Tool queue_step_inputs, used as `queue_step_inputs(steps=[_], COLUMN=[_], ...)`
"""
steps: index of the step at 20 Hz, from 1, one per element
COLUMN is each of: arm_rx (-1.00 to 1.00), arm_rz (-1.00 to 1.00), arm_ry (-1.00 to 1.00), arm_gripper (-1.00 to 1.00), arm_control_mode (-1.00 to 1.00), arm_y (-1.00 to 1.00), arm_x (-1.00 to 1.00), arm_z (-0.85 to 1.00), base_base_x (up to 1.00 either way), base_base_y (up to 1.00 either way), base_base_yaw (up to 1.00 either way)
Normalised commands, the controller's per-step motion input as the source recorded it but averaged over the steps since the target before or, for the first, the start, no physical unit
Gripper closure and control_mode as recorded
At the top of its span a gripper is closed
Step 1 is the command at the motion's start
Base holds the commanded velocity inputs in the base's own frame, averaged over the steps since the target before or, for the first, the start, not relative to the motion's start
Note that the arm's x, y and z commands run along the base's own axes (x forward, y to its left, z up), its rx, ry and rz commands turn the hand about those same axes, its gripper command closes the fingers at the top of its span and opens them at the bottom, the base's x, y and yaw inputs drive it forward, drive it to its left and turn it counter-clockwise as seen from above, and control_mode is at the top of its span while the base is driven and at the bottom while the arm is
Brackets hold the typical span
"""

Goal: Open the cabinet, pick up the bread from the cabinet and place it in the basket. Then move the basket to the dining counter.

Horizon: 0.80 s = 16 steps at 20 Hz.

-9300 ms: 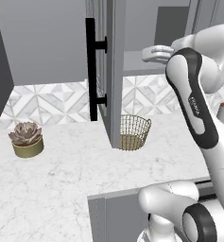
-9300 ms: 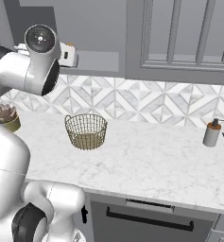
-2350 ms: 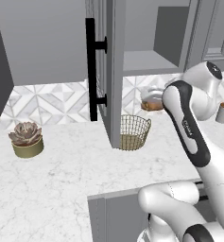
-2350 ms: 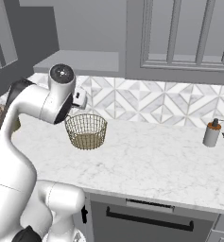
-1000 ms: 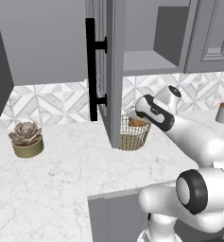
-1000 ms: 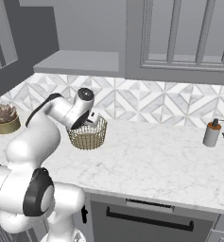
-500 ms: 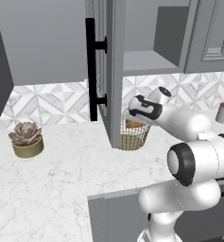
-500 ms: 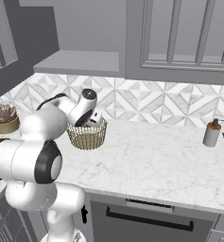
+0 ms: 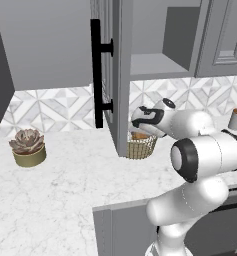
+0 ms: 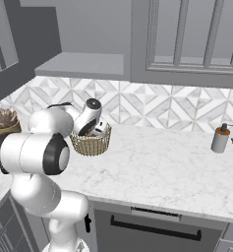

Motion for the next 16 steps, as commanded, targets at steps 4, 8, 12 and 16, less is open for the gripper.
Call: queue_step_inputs(steps=[4, 8, 12, 16], arm_rx=[0.00, 0.00, -0.02, -0.02], arm_rz=[0.00, 0.00, 0.00, 0.00], arm_ry=[0.03, 0.06, 0.04, 0.00], arm_gripper=[1.00, 1.00, 1.00, 1.00], arm_control_mode=[-1.00, -1.00, -1.00, -1.00], arm_y=[0.04, 0.16, 0.18, 0.07], arm_x=[0.25, 0.32, 0.29, 0.01], arm_z=[0.00, -0.04, -0.18, -0.28], base_base_x=[0.00, 0.00, 0.00, 0.00], base_base_y=[0.00, 0.00, 0.00, 0.00], base_base_yaw=[0.00, 0.00, 0.00, 0.00])
